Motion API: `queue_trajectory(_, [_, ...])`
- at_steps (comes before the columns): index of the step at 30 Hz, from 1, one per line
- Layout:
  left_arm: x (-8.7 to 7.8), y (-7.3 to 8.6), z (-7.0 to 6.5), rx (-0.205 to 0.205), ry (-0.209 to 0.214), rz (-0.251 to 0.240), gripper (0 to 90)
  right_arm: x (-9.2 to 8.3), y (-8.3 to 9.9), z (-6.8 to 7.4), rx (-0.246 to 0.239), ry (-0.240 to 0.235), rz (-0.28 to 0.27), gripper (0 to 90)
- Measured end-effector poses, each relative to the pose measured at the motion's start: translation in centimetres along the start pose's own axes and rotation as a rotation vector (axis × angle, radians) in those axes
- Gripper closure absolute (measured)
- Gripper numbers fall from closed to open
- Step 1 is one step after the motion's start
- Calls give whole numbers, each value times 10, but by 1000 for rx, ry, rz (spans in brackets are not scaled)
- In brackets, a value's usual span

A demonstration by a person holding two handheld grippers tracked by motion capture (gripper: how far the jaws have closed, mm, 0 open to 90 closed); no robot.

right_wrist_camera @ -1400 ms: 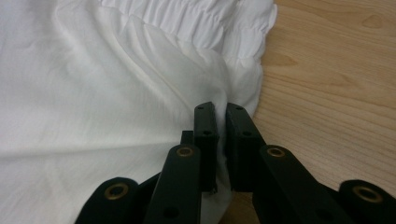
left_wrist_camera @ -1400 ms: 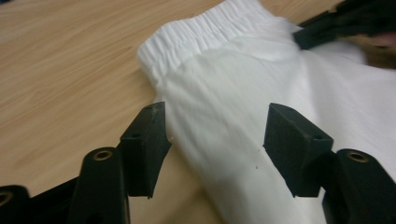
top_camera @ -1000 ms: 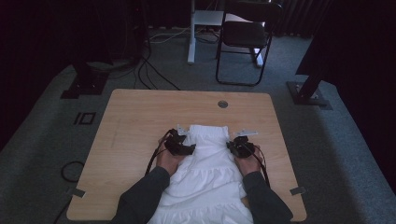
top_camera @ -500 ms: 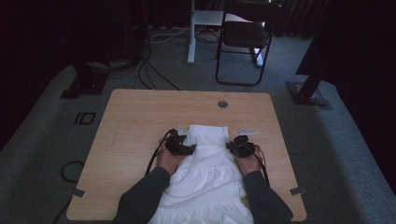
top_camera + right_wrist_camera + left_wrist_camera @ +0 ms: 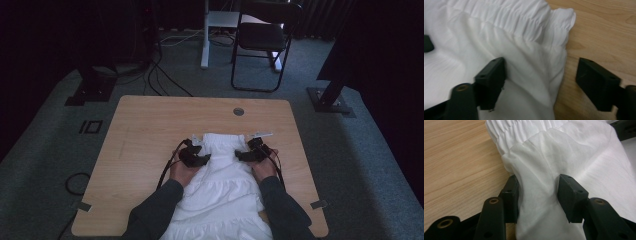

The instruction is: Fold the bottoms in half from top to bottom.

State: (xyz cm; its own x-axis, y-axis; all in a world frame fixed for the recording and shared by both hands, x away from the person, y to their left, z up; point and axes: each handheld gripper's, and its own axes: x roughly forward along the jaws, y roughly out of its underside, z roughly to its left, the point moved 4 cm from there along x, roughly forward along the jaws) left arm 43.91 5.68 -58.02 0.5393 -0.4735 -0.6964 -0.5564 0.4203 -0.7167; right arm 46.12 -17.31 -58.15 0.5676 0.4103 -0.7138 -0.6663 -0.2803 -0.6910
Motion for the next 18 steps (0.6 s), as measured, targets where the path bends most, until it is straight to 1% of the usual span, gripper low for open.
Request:
queue_trajectory(1, [0,0,0,0,5,1,559,2,-1,1,-4,-6,-4,217])
queue_trajectory(2, [0,0,-1,1,10,2,576,2,-1,2,-18,4,1,229])
queue_trajectory(3, [0,0,-2,-4,17,0,605,3,-1,3,-44,14,6,281])
queue_trajectory(4, [0,0,-3,-11,31,-2,638,2,-1,7,-83,39,13,359])
queue_trajectory(5, [1,0,-3,-26,62,-2,687,2,-1,10,-89,34,13,458])
queue_trajectory(6, [1,0,-3,-44,91,0,748,0,-1,12,-92,23,17,594])
queue_trajectory(7, [1,0,-1,-61,113,0,792,0,-2,14,-82,9,26,698])
queue_trajectory(8, [1,0,-1,-73,127,-1,813,0,-3,13,-54,1,34,771])
queue_trajectory(9, [1,0,-1,-73,127,-1,826,0,-3,13,-54,1,34,771])
queue_trajectory(10, [1,0,0,-71,134,2,832,1,-5,12,-34,-23,34,828])
queue_trajectory(12, [2,-1,2,-80,150,8,844,2,-7,11,-28,-34,37,840])
queue_trajectory(14, [2,-4,7,-82,155,13,846,1,-11,10,-38,-36,28,845])
queue_trajectory(15, [0,-7,12,-92,167,2,846,-1,-14,10,-47,-37,16,846])
queue_trajectory(16, [-4,-12,16,-110,174,-20,847,-4,-19,9,-51,-37,1,846])
queue_trajectory(17, [-7,-17,19,-118,178,-37,846,-8,-25,8,-54,-39,-12,846])
queue_trajectory(18, [-13,-26,24,-123,177,-59,847,-11,-30,8,-59,-41,-26,846])
